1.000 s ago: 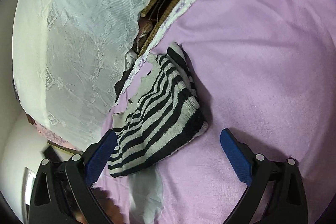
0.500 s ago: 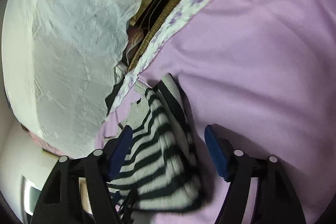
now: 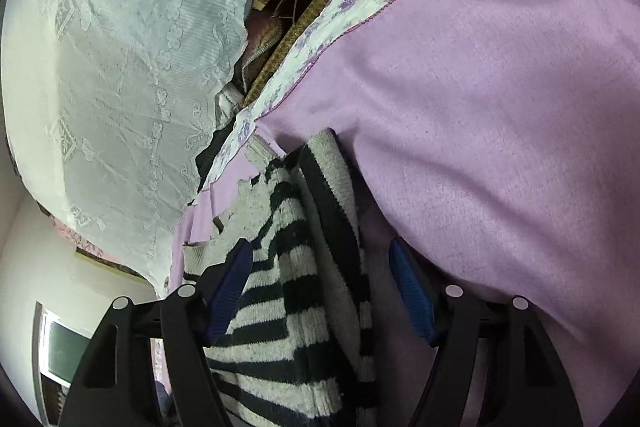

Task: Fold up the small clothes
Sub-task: 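Grasp the sweater's side edge with the right tool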

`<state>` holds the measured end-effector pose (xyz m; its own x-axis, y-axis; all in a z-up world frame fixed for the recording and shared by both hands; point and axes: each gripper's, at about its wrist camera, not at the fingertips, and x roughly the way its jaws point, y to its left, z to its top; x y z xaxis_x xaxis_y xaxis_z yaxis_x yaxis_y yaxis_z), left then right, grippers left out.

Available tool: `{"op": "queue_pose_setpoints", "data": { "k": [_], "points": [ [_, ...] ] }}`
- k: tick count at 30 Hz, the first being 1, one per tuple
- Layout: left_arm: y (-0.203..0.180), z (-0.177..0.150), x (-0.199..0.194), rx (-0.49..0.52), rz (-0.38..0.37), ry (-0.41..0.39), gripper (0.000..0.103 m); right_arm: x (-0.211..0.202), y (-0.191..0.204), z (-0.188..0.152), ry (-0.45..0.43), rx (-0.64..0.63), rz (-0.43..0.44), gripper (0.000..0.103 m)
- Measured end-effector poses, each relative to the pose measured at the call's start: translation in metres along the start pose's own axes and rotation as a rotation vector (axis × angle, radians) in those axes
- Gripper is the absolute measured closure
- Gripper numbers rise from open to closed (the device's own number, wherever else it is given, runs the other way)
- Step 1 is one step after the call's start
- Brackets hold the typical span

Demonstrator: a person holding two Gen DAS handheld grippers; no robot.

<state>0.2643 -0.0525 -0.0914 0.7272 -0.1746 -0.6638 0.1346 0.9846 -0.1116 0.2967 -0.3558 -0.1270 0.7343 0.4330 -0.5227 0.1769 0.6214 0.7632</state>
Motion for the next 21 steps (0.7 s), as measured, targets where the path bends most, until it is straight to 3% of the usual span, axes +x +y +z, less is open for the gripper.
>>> {"op": "queue_pose_setpoints", "data": {
  "k": [3, 6, 10, 21],
  "points": [
    [0.015, 0.005, -0.007, -0.06, 0.026, -0.039, 0.004, -0.008, 0.002, -0.009, -0.005, -0.021, -0.015, 0.032],
    [0.024, 0.005, 0.011, -0.092, -0.012, 0.05, 0.004, -0.02, 0.001, -0.021, -0.003, -0.026, -0.019, 0.031],
    [0.009, 0.002, 0.028, 0.007, 0.056, 0.087, 0.004, -0.032, -0.003, -0.035, -0.009, -0.019, -0.019, 0.031],
    [0.009, 0.001, 0.029, 0.011, 0.062, 0.087, 0.004, -0.068, 0.0, -0.095, -0.035, 0.012, -0.043, 0.031]
  ]
}}
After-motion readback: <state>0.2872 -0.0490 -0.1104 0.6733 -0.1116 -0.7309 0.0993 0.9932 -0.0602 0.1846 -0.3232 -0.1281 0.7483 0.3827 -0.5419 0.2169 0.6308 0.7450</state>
